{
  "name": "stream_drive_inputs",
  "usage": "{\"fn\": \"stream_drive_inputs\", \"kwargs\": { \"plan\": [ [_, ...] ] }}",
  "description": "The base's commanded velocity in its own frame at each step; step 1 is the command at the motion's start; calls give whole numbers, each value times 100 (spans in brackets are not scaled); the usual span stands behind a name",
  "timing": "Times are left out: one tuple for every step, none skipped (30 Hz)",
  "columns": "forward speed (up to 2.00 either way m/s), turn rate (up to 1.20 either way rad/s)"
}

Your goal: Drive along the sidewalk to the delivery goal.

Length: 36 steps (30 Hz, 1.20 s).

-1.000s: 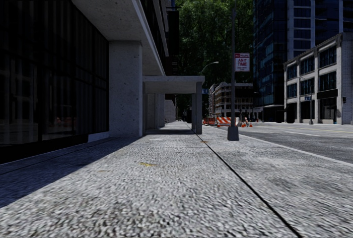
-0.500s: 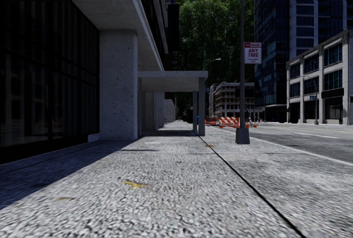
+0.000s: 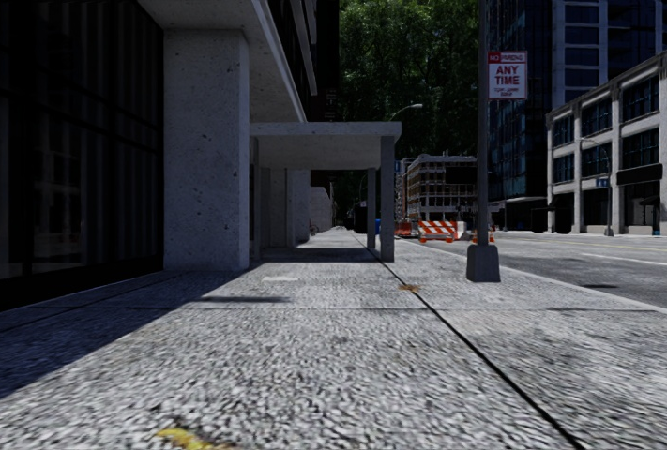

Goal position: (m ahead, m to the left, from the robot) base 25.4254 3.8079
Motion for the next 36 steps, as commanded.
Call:
{"fn": "stream_drive_inputs", "kwargs": {
  "plan": [
    [200, 0],
    [200, 0],
    [200, 0],
    [200, 0],
    [200, 0],
    [200, 0],
    [200, 0],
    [200, 0],
    [200, 0],
    [200, 0],
    [200, 0],
    [200, 0],
    [200, 0],
    [200, 0],
    [200, 0],
    [200, 0],
    [200, 0],
    [200, 0],
    [200, 0],
    [200, 0],
    [200, 0],
    [200, 0],
    [200, 0],
    [200, 0],
    [200, 0],
    [200, 0],
    [200, 0],
    [200, 0],
    [200, 0],
    [200, 0],
    [200, 0],
    [200, 0],
    [200, 0],
    [200, 0],
    [200, 0],
    [200, 0]
  ]
}}
